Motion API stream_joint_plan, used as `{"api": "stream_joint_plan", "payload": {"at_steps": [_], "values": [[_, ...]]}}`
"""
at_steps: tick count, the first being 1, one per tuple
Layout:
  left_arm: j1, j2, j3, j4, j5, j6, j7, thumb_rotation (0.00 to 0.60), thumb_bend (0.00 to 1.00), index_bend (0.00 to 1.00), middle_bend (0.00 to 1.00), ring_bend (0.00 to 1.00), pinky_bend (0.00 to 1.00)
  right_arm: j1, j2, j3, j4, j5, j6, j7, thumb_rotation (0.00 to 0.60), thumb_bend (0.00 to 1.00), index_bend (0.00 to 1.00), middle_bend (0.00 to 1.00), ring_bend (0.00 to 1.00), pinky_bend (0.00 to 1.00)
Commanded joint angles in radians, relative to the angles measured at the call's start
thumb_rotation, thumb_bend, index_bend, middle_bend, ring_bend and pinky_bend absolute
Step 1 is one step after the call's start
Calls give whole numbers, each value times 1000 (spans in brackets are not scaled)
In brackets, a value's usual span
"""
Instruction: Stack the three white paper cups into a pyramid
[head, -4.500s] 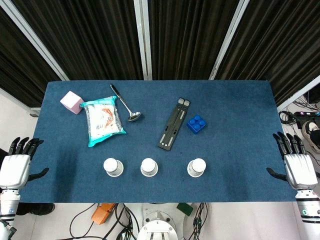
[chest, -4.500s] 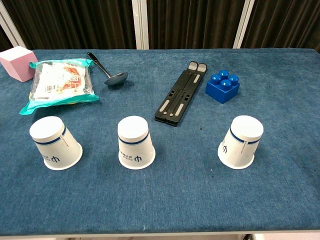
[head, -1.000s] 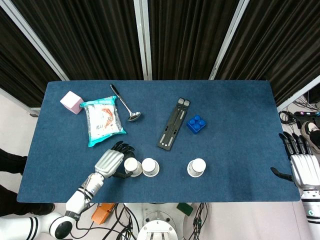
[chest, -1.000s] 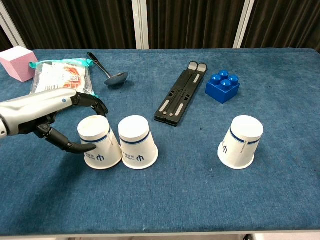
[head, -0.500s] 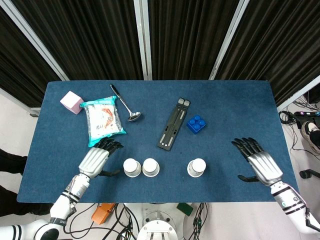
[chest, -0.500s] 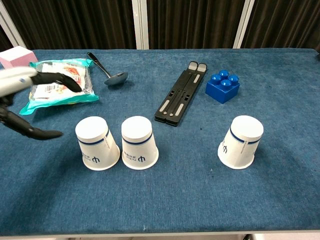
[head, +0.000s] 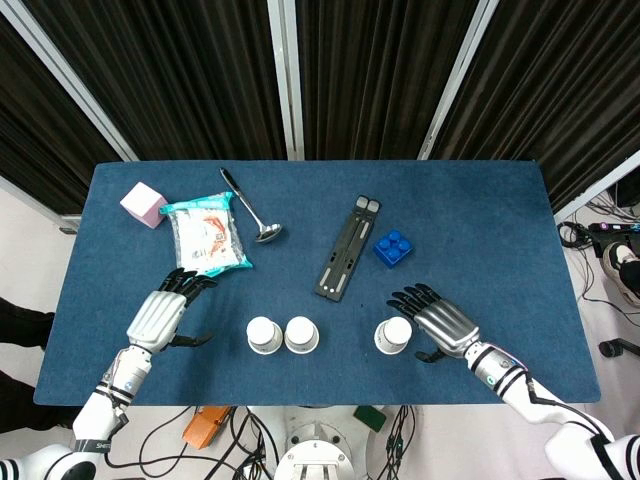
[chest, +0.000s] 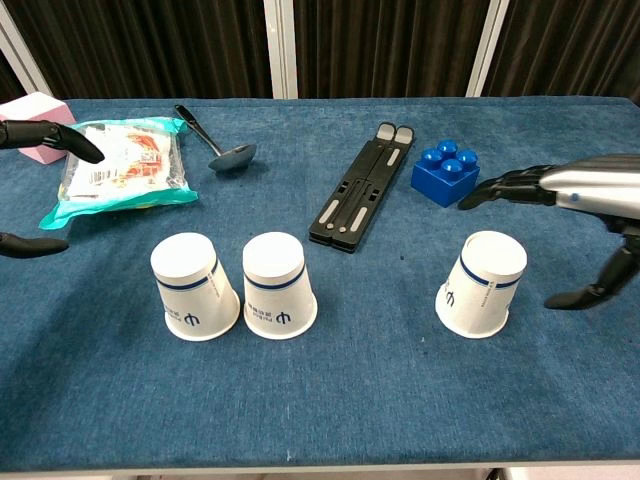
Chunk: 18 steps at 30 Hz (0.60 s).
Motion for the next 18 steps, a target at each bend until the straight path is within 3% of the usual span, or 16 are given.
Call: {"api": "stream_joint_plan", "payload": {"at_steps": [1,12,18], "values": [[2,0,-2,6,1,0,-7,575,193,201,161,88,1,13,-12,3,-2,18,-11,-12,600,408,221,101,0,65],[15,2,-9,24,0,6,-27,577,193,200,160,88,1,37,-23,-7,-1,56,-5,-47,600,447,426,102,0,67],[31,2,-14,47,15,42,-16,585,193,201,160,88,1,42,37,13,-67,42,46,-35,600,454,442,102,0,67]]}}
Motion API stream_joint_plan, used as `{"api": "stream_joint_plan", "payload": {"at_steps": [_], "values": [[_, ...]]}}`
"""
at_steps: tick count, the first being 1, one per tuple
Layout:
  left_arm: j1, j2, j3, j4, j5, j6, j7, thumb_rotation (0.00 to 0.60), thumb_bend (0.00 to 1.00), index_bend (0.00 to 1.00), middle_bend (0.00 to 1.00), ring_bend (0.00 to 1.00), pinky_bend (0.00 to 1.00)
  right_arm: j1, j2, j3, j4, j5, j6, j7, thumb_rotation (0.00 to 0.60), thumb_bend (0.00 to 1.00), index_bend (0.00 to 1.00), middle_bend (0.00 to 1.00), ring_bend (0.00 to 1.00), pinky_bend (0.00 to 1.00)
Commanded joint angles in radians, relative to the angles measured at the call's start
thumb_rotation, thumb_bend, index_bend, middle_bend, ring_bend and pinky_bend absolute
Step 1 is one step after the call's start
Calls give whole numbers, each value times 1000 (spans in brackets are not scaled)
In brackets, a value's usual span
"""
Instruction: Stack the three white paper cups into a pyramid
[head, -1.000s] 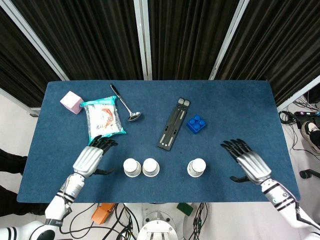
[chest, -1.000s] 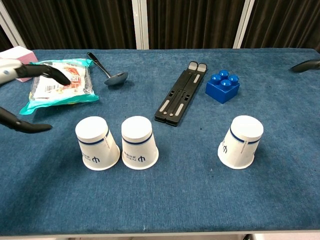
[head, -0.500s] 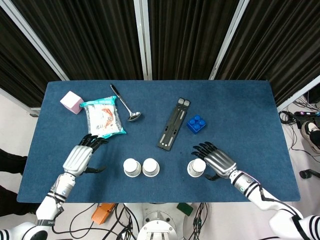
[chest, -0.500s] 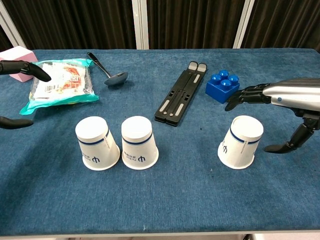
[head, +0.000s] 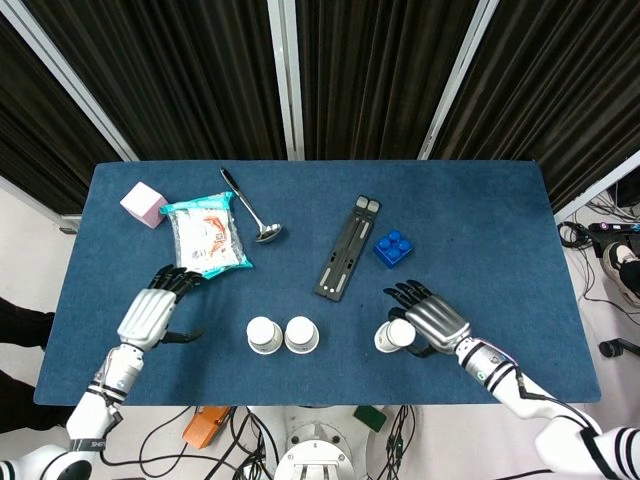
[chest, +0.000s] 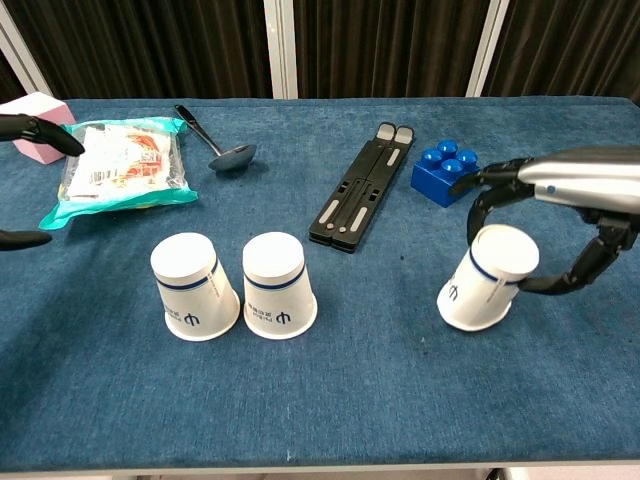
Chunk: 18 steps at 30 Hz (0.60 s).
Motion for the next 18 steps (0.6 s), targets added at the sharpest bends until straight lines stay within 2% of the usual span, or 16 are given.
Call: {"api": "stream_joint_plan", "payload": {"at_steps": [1,5,9,13,18], "values": [[10,-3,-1,21,11,21,14,588,193,201,160,88,1,8,44,21,-47,-13,28,19,600,456,442,102,0,67],[25,-2,4,34,3,32,36,595,192,201,161,88,1,55,94,75,-114,-21,24,71,600,456,442,102,0,68],[39,2,12,36,-9,30,31,597,193,201,160,88,1,137,111,139,-155,6,-41,124,600,456,442,102,0,68],[50,3,16,39,-18,31,26,598,192,201,160,87,1,237,89,198,-158,71,-137,159,600,456,442,102,0,69],[65,2,13,49,-18,47,14,598,193,201,160,86,1,356,33,243,-127,168,-230,135,600,455,440,102,0,69]]}}
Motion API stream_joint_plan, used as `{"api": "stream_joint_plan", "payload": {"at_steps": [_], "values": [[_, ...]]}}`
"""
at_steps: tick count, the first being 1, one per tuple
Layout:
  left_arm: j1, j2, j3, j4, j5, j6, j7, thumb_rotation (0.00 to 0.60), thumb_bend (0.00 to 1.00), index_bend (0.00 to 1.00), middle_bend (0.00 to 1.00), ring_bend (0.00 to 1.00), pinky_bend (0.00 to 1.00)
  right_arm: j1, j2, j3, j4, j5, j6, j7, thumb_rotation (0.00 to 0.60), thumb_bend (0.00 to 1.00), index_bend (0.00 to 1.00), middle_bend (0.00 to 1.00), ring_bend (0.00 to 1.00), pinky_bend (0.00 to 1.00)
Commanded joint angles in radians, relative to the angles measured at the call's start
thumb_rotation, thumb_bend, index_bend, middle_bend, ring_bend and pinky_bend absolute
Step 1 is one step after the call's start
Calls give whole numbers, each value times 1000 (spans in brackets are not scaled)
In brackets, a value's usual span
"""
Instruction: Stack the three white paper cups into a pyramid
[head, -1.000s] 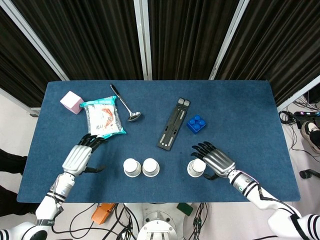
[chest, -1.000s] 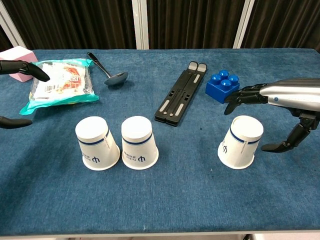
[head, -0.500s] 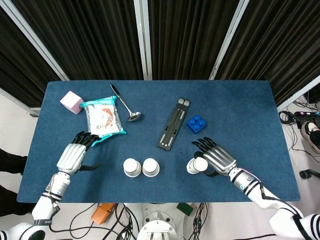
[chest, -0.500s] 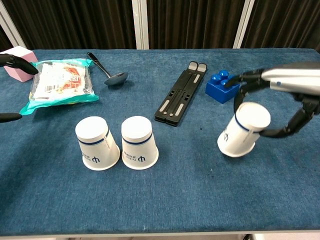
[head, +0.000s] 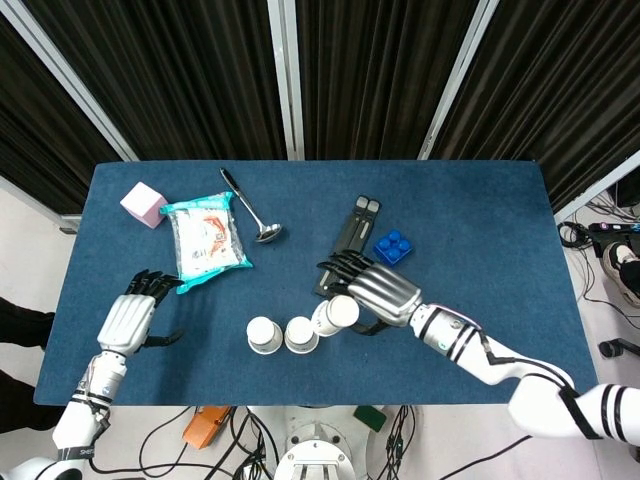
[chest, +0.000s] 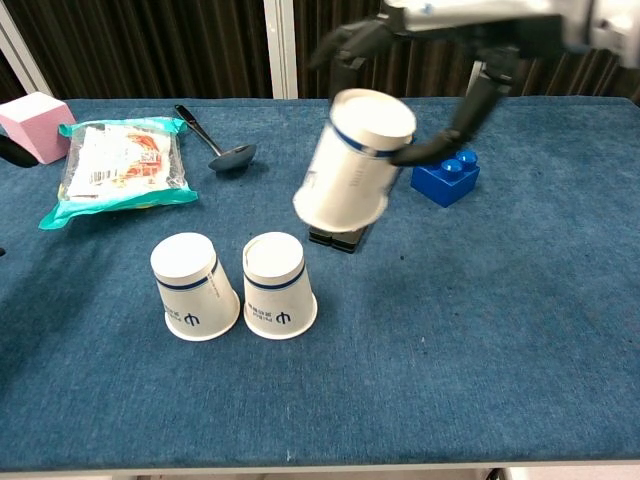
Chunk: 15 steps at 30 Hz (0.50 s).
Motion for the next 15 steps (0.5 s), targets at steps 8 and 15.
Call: {"api": "stream_joint_plan", "payload": {"at_steps": [8,15], "values": [[16,1,-4,15,0,5,-21,598,193,200,160,85,1,220,-118,30,68,230,-123,-124,600,455,429,102,0,69],[20,-2,-8,20,-5,-3,-30,598,192,201,161,84,1,319,-172,-10,91,366,-109,-227,600,455,420,103,0,69]]}}
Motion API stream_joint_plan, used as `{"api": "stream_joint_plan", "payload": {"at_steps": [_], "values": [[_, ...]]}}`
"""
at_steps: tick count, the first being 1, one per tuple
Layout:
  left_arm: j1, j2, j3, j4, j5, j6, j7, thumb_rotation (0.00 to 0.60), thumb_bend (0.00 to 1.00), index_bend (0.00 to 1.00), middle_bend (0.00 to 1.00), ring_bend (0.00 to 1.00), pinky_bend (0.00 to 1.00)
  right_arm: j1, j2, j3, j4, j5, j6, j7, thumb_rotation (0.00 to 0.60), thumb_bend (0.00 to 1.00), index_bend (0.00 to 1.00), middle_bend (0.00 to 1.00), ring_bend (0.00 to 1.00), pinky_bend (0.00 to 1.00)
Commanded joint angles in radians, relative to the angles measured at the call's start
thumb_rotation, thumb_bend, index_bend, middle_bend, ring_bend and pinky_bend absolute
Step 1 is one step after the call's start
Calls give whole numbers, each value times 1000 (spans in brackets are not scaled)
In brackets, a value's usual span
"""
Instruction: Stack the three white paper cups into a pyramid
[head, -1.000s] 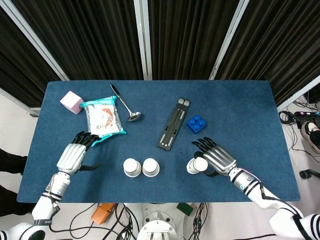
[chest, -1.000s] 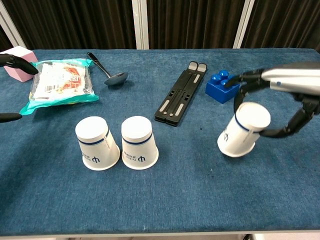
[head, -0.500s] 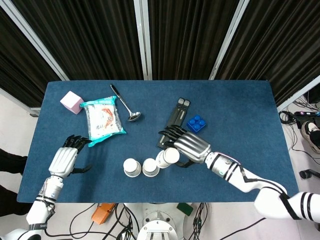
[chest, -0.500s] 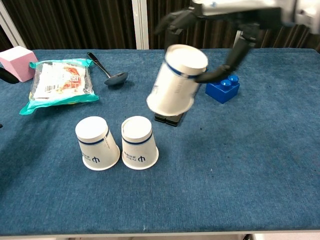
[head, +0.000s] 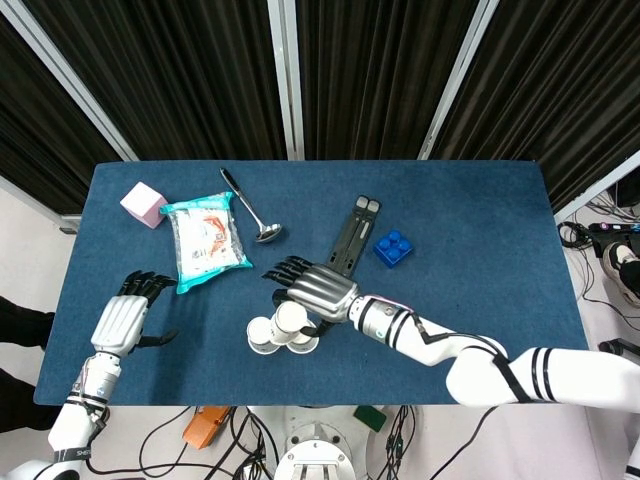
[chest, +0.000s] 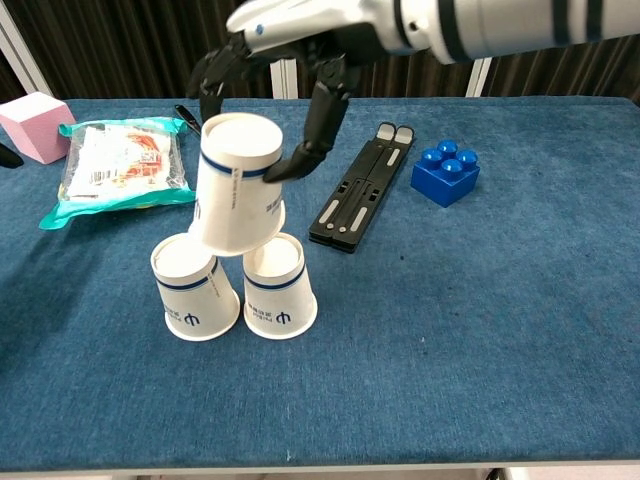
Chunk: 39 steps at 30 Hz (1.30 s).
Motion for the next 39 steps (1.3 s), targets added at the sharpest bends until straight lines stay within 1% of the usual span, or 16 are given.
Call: {"api": "stream_joint_plan", "payload": {"at_steps": [1,9,15,23,25,27,30,32,34,35,38,39], "values": [[1,0,-1,1,-2,-3,-3,598,192,201,161,83,1,49,-34,-28,16,68,14,-58,600,455,417,102,0,69],[4,-3,-5,10,-1,-9,-14,599,192,201,160,82,1,112,-55,-69,9,164,66,-130,600,455,387,102,0,70],[6,-6,-7,15,2,-11,-21,599,190,201,160,81,1,138,-61,-85,3,192,78,-142,600,455,341,102,0,69],[10,-8,-10,20,1,-11,-29,599,184,200,160,80,1,154,-63,-101,-4,199,91,-140,600,455,304,102,0,69],[11,-8,-11,21,2,-10,-30,598,184,201,160,80,1,154,-60,-102,-9,194,97,-138,600,455,278,102,0,69],[13,-6,-12,22,1,-9,-30,598,184,201,161,80,1,144,-48,-101,-23,181,114,-131,600,455,210,102,0,69],[15,0,-17,26,0,-4,-33,598,184,201,160,80,1,103,-5,-105,-54,140,167,-122,600,455,111,102,0,67],[17,7,-20,30,2,2,-34,599,183,201,160,80,1,58,34,-119,-76,101,226,-121,600,455,75,102,0,66],[20,13,-25,40,3,11,-35,598,183,201,161,80,1,-15,79,-147,-93,43,324,-132,600,455,55,102,0,65],[22,17,-27,49,7,18,-35,598,184,201,161,80,1,-63,103,-170,-99,7,389,-144,600,455,48,102,0,64],[29,23,-32,78,17,41,-24,598,182,201,161,80,1,-180,151,-230,-109,-68,529,-160,600,455,20,101,0,57],[31,25,-35,91,23,54,-15,598,181,201,161,80,1,-235,170,-256,-109,-101,591,-157,600,455,11,101,0,52]]}}
